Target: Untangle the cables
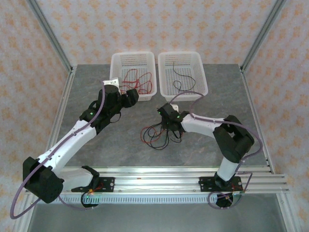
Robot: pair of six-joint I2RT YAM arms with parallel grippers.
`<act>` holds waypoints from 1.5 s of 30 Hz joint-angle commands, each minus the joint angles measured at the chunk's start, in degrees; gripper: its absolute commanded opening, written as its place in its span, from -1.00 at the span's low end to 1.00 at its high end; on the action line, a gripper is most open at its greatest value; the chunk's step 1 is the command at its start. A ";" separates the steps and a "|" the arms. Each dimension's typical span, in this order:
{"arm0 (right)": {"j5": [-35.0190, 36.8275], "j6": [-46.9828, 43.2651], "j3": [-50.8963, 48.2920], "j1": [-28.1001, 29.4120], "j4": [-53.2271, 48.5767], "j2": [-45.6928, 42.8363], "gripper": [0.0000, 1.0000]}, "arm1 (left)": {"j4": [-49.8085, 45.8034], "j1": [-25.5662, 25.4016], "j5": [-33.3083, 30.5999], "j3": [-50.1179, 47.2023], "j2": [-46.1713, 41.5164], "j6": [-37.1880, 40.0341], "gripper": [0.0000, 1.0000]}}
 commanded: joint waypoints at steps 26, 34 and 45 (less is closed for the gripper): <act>0.60 1.34 5.36 4.15 0.60 9.90 -1.00 | 0.48 -0.21 -2.20 -1.48 -0.99 -0.39 0.45; 0.37 -0.78 3.28 4.15 1.62 -2.80 -1.00 | 0.60 -0.18 -1.27 -4.06 -2.77 -1.18 0.45; -3.63 -1.03 4.87 4.10 0.02 -22.79 -1.00 | 3.79 -0.80 1.84 -7.88 -4.21 -2.04 0.43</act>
